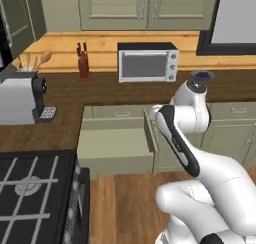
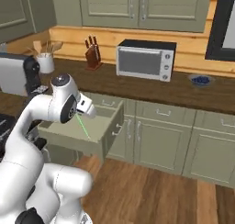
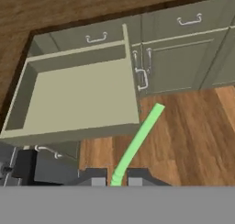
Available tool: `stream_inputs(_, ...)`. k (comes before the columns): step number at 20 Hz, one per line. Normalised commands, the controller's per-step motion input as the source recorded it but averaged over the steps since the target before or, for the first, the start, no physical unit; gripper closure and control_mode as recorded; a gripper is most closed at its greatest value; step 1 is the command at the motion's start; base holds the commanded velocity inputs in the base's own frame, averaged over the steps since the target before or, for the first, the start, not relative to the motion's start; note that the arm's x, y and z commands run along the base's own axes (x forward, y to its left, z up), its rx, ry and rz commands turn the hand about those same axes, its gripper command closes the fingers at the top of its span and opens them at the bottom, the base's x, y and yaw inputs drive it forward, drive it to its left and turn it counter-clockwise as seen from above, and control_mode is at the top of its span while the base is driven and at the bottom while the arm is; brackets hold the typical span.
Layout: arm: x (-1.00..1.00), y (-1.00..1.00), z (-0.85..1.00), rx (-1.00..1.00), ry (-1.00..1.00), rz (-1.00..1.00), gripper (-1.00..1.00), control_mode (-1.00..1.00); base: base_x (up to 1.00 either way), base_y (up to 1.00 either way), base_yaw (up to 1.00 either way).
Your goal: Take a straw from the drawer in front and place it inside the glass cup on the dining counter.
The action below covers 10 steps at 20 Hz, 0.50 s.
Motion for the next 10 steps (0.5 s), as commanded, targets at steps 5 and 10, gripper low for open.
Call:
stream_inputs(5,0.0,0.0,0.0,0.0,0.0,0.0,1.0,1.0,0.0,-0.47,-0.79)
stream_inputs(10,0.0,0.0,0.0,0.0,0.0,0.0,1.0,1.0,0.01,-0.71,-0.76)
